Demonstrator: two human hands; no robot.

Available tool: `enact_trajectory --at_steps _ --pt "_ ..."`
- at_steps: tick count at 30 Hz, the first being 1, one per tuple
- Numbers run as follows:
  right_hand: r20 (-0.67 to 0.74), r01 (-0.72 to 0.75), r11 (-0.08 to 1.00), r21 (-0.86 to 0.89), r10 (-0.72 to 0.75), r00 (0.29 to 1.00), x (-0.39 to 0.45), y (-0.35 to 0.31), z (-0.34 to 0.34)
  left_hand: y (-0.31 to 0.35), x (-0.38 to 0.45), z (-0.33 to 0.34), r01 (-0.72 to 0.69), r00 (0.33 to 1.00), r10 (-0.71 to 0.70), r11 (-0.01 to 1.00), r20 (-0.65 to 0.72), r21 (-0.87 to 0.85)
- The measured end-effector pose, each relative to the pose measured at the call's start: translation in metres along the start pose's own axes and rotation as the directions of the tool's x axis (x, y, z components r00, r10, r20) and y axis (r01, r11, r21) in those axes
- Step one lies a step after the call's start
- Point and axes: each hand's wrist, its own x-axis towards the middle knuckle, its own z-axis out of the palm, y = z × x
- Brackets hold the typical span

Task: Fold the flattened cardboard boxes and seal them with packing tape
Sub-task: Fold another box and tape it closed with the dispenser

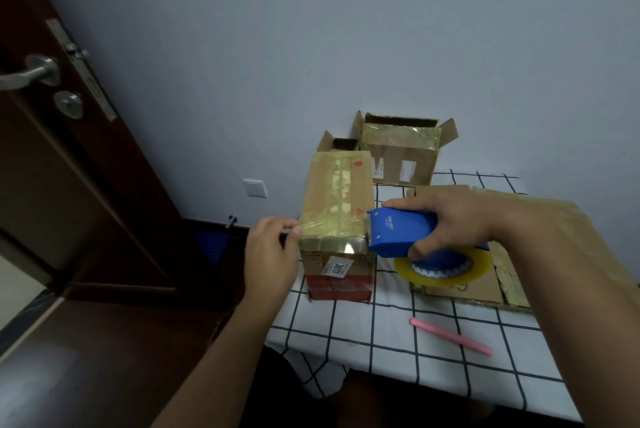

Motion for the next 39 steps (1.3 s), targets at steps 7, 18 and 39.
enact_trajectory --at_steps 7,18,39 --pt "-0.008 0.008 0.999 0.033 -0.008 1.0 -0.004 -0.001 0.0 0.021 -0.042 0.008 0.098 0.995 -0.093 0.963 0.032 -0.253" --pt "-0.007 0.029 0.997 0.074 -0.029 1.0 -0.001 -0.005 0.005 0.035 -0.018 0.029 -0.543 0.804 0.359 0.768 0.473 0.339" --pt "0.015 -0.056 0.981 0.185 0.054 0.998 -0.029 0.038 0.016 0.026 -0.016 0.04 -0.574 0.819 0.505 0.73 0.273 0.372"
